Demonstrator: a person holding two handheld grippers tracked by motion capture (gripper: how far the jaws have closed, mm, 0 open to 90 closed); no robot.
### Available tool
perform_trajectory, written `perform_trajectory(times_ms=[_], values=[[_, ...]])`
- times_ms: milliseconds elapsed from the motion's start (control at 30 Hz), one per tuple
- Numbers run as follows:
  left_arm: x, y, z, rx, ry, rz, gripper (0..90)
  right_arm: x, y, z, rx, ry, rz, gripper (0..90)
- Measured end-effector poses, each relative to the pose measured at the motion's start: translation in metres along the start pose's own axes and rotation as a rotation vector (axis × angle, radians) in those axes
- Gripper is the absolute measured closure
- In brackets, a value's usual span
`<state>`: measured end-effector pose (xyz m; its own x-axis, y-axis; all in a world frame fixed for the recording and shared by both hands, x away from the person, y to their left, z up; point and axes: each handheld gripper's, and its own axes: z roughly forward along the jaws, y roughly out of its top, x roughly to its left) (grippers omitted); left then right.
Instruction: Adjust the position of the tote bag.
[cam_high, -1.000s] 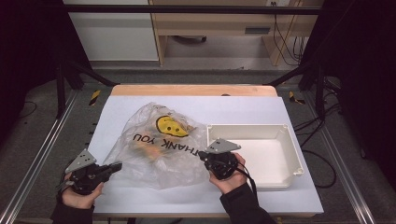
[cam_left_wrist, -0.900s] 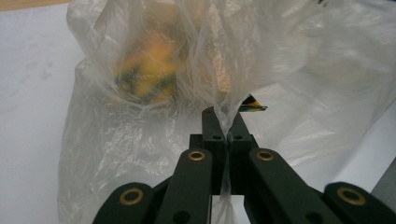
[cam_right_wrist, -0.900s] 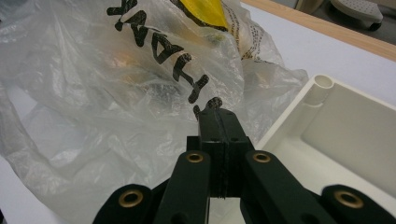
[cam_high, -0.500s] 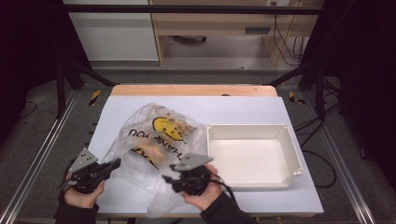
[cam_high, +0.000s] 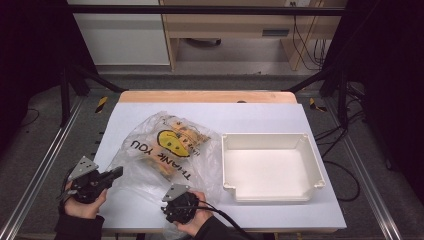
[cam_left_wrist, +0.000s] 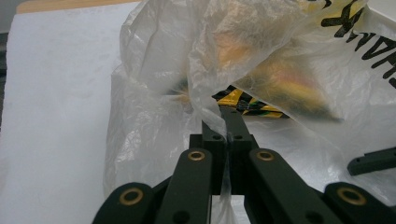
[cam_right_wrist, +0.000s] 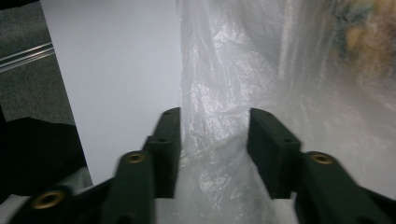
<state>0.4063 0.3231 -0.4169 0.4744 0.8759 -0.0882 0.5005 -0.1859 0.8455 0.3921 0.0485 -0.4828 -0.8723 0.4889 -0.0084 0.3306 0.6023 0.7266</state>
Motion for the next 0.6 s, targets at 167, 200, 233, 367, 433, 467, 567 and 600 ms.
perform_trajectory(times_ms=[167, 200, 233, 367, 433, 467, 567, 600], values=[[0.000, 0.000, -0.001, -0.005, -0.002, 0.000, 89.5, 0.000, 0.000, -0.003, 0.013, -0.005, 0.032, 89.8], [0.001, 0.000, -0.001, -0.008, -0.004, -0.002, 89.5, -0.003, 0.000, -0.004, 0.021, 0.017, 0.060, 90.0], [0.001, 0.000, -0.002, -0.009, -0.004, -0.001, 89.5, -0.005, 0.001, -0.006, 0.040, 0.024, 0.074, 90.0], [-0.001, 0.001, -0.003, -0.017, -0.018, -0.003, 89.5, -0.011, -0.003, -0.017, 0.091, 0.024, 0.060, 90.0], [-0.003, 0.001, -0.003, -0.020, -0.028, -0.002, 89.4, -0.015, -0.009, -0.026, 0.104, 0.033, 0.072, 90.0], [-0.004, 0.002, -0.004, -0.021, -0.029, 0.002, 89.4, -0.018, -0.013, -0.031, 0.112, 0.038, 0.075, 90.0], [-0.008, 0.003, -0.002, -0.016, -0.035, 0.013, 89.4, -0.025, -0.028, -0.045, 0.114, 0.031, 0.097, 90.0], [-0.009, 0.003, -0.002, -0.015, -0.036, 0.016, 89.4, -0.027, -0.031, -0.047, 0.107, 0.023, 0.094, 90.0]])
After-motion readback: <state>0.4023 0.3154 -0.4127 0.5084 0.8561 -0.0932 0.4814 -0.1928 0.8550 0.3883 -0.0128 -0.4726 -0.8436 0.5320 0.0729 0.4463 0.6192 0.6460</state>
